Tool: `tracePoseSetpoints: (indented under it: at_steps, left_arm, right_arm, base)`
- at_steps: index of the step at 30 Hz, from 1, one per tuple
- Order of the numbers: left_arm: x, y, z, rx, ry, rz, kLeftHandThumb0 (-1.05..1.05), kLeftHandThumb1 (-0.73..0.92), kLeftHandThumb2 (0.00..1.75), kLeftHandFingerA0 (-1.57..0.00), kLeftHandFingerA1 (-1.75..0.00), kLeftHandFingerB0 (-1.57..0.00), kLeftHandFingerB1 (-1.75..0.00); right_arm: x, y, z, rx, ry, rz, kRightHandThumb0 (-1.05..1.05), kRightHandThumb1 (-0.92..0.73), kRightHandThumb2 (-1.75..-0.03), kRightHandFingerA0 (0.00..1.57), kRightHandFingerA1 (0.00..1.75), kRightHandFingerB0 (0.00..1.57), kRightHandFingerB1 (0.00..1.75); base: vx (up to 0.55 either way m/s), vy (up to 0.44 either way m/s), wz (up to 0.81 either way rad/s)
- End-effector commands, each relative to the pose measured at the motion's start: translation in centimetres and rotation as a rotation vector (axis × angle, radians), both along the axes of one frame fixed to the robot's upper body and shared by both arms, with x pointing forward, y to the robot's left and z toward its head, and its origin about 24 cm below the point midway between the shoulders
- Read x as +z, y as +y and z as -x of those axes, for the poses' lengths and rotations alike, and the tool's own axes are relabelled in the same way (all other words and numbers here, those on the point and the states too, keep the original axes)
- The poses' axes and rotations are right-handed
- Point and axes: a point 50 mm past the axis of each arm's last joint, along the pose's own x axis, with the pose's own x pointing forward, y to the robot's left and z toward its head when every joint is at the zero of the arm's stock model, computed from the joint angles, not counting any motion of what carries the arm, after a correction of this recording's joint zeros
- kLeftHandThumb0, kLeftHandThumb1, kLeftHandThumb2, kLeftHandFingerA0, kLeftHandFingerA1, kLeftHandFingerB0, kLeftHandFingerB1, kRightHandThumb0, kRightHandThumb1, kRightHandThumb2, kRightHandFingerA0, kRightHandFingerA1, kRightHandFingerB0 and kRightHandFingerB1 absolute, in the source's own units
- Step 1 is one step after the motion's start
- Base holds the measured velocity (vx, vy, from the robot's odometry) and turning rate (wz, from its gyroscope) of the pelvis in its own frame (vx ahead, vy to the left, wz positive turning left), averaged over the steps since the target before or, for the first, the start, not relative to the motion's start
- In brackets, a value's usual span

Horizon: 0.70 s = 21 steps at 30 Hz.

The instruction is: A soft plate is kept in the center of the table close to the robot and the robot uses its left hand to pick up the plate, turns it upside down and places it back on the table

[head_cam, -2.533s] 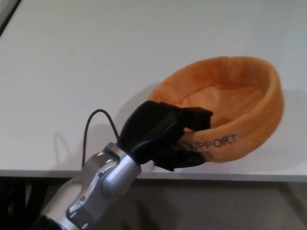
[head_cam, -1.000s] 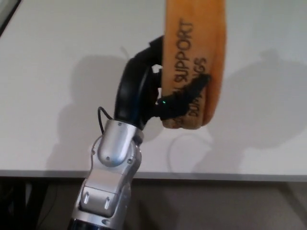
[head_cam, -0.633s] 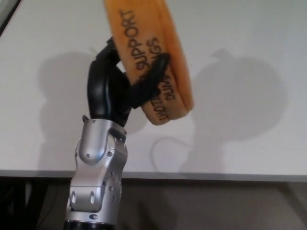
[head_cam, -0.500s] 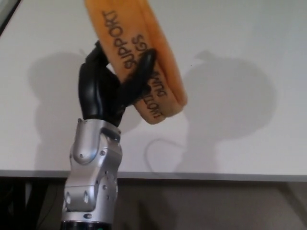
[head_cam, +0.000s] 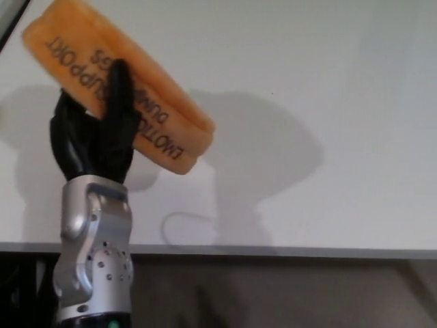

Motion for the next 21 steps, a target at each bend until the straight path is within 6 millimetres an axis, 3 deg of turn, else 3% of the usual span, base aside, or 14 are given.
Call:
tracePoseSetpoints:
  at_steps: [1,5,6,9,10,12,13,14,15,16,17,18,19,21]
  left_arm:
    - [-4.8,1.5,0.5,0.086,0.477,0.822,-0.39,0.82,0.63,-0.99,-1.75,-0.53,-1.67]
    - [-6.2,1.6,0.6,0.089,0.56,0.832,-0.39,0.87,0.64,-0.98,-1.75,-0.42,-1.61]
    - [-6.6,1.7,0.6,0.087,0.605,0.799,-0.39,0.82,0.65,-1.0,-1.75,-0.47,-1.42]
    - [-7.9,2.0,0.9,0.077,0.707,0.718,-0.4,0.85,0.64,-1.02,-1.75,-0.5,-1.66]
    - [-8.7,2.1,1.2,0.078,0.744,0.684,-0.38,0.67,1.03,-1.22,-1.39,-0.66,-0.91]
    - [-10.1,2.2,1.8,0.079,0.799,0.674,-0.42,0.62,0.97,-1.28,-1.46,-0.71,-1.02]
    - [-10.5,2.1,2.0,0.08,0.82,0.68,-0.32,0.8,0.63,-1.04,-1.75,-0.54,-0.96]
    - [-10.8,2.1,2.2,0.08,0.837,0.684,-0.32,0.8,0.63,-1.04,-1.75,-0.54,-0.96]
    - [-11.4,2.1,2.5,0.087,0.868,0.701,-0.33,0.74,0.69,-1.0,-1.75,-0.44,-0.7]
    - [-12.1,2.1,2.8,0.096,0.903,0.722,-0.33,0.74,0.69,-1.0,-1.75,-0.44,-0.7]
    - [-13.0,2.2,3.3,0.085,0.931,0.731,-0.37,0.82,0.64,-1.01,-1.75,-0.52,-1.12]
    - [-13.5,2.2,3.7,0.083,0.943,0.743,-0.39,0.78,0.7,-0.99,-1.75,-0.55,-0.9]
    - [-14.0,2.2,4.0,0.083,0.957,0.759,-0.4,0.81,0.64,-0.99,-1.75,-0.51,-1.35]
    - [-15.3,2.2,5.0,0.075,0.995,0.754,-0.39,0.81,0.65,-1.0,-1.75,-0.56,-1.5]
  right_arm:
    - [0.5,-0.7,-0.3,0.021,0.06,0.048,-0.97,-0.83,-1.11,0.14,0.49,0.0,0.0]
    - [0.6,-0.7,-0.4,0.023,0.055,0.048,-0.92,-0.82,-1.11,0.12,0.49,0.0,0.04]
    - [0.6,-0.7,-0.4,0.022,0.055,0.044,-0.96,-0.83,-1.11,0.13,0.49,0.0,0.0]
    - [0.6,-0.7,-0.4,0.022,0.056,0.041,-0.91,-0.8,-1.11,0.12,0.49,0.0,0.05]
    - [0.6,-0.7,-0.4,0.02,0.055,0.045,-0.94,-0.82,-1.11,0.13,0.49,0.0,0.02]
    - [0.6,-0.8,-0.4,0.019,0.051,0.052,-0.96,-0.83,-1.1,0.18,0.51,0.0,0.0]
    - [0.6,-0.7,-0.4,0.018,0.051,0.048,-0.96,-0.83,-1.1,0.17,0.51,0.0,0.0]
    - [0.6,-0.7,-0.4,0.018,0.051,0.043,-0.96,-0.83,-1.1,0.17,0.51,0.0,0.0]
    - [0.6,-0.7,-0.4,0.018,0.05,0.042,-0.96,-0.83,-1.1,0.15,0.5,0.0,0.0]
    - [0.6,-0.7,-0.4,0.018,0.05,0.042,-0.96,-0.83,-1.1,0.15,0.5,0.0,0.0]
    - [0.6,-0.7,-0.4,0.017,0.048,0.046,-0.97,-0.82,-1.1,0.16,0.51,0.0,0.0]
    - [0.6,-0.7,-0.4,0.016,0.049,0.046,-0.97,-0.82,-1.1,0.18,0.52,0.0,0.0]
    - [0.6,-0.7,-0.4,0.017,0.049,0.046,-0.96,-0.83,-1.11,0.15,0.51,0.0,0.0]
    - [0.6,-0.7,-0.4,0.014,0.052,0.032,-0.96,-0.82,-1.09,0.18,0.52,0.0,0.0]
  base:
    - [0.0,0.0,0.0]
    - [0.0,0.0,0.0]
    - [0.0,0.0,0.0]
    - [0.0,0.0,0.0]
    - [0.0,0.0,0.0]
    - [0.0,0.0,0.0]
    - [0.0,0.0,0.0]
    - [0.0,0.0,0.0]
    - [0.0,0.0,0.0]
    - [0.0,0.0,0.0]
    - [0.0,0.0,0.0]
    - [0.0,0.0,0.0]
    - [0.0,0.0,0.0]
    - [0.0,0.0,0.0]
